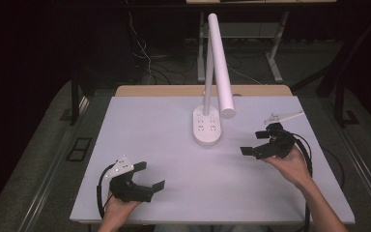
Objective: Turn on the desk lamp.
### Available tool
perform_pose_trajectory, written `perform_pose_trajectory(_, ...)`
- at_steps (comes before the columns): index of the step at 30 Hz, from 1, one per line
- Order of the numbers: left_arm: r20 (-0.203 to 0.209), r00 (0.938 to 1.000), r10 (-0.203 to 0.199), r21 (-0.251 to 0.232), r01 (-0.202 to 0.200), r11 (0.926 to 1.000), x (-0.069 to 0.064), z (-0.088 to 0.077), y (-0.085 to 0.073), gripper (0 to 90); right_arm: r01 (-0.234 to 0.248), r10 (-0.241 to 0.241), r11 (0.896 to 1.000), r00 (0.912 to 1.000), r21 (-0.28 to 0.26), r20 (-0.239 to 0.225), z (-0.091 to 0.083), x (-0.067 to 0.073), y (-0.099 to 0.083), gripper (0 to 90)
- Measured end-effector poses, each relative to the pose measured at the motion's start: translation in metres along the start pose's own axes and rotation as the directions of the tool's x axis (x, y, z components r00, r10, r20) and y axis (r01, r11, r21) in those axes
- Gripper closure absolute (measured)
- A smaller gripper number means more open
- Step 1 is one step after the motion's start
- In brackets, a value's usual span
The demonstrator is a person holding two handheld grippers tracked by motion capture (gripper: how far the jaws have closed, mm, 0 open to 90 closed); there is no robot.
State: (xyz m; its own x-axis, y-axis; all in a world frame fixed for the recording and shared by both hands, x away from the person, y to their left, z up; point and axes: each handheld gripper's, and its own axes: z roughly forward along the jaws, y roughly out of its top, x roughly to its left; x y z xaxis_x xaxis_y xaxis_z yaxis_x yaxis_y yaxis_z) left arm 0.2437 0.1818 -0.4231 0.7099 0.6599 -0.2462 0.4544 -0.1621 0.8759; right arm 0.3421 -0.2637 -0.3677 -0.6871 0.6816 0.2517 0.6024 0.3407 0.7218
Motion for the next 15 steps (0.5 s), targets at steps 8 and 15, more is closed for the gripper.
perform_pose_trajectory(8, 0.000, 1.0000, 0.001, -0.003, -0.001, 1.0000, 0.000, 0.000, 0.000, 0.0, 0.009, -0.009, 1.000, 1.0000, 0.007, -0.001, 0.008, -0.002, 0.018, 0.8)
perform_pose_trajectory(15, 0.000, 1.0000, 0.003, 0.000, -0.003, 1.0000, 0.000, 0.000, 0.000, 0.0, 0.013, -0.013, 1.000, 0.9999, 0.017, 0.001, 0.016, -0.003, 0.031, 0.8)
